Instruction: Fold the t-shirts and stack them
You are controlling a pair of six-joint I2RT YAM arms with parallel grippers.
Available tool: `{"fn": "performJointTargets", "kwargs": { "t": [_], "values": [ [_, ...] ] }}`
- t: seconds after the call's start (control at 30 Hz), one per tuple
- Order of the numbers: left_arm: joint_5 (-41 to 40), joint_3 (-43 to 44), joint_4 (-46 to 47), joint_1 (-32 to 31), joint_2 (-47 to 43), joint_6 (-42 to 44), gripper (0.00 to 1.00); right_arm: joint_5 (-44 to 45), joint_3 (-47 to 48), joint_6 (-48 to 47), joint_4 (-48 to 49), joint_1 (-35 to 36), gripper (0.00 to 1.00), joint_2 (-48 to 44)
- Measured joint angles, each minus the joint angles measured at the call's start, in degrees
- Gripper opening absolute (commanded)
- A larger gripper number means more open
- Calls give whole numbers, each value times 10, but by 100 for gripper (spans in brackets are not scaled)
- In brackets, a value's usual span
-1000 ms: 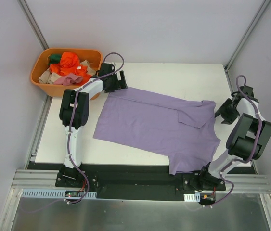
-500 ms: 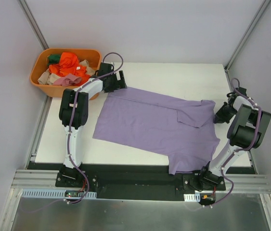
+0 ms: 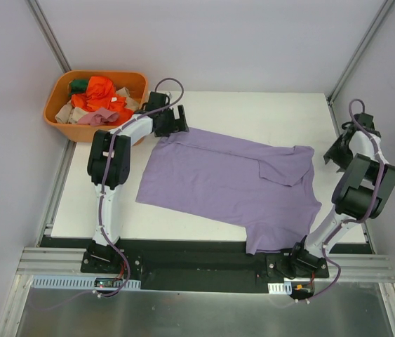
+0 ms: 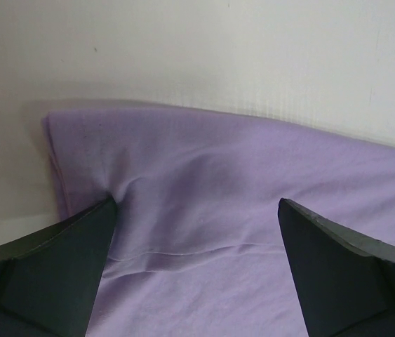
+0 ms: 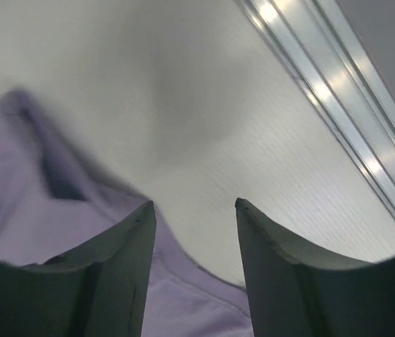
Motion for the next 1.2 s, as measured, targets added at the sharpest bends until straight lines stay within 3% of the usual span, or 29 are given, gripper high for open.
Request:
{"fn": "performJointTargets", "kwargs": {
  "t": [0.17, 0.33, 0.53, 0.7, 0.8, 0.87, 1.2],
  "values": [
    [-4, 0, -6, -7, -1, 1, 99, -58, 84, -135, 0, 81, 58, 5],
    [-11, 0, -8, -7, -2, 1, 99, -73, 225, -243, -7, 181, 55, 88],
    [-66, 0, -19, -7, -4, 5, 99, -75, 289, -307, -44, 196, 47, 188],
    [-95, 6, -36, -7, -4, 19, 99, -67, 295, -337, -80, 181, 27, 226],
    [-104, 8, -45, -7, -4, 21, 99, -53, 295, -340, -88, 179, 6, 232],
    [-106, 10, -51, -7, -4, 22, 99, -41, 295, -337, -87, 179, 1, 233],
    [-107, 11, -57, -7, -4, 28, 99, -30, 264, -294, -48, 177, 9, 217]
  ]
}}
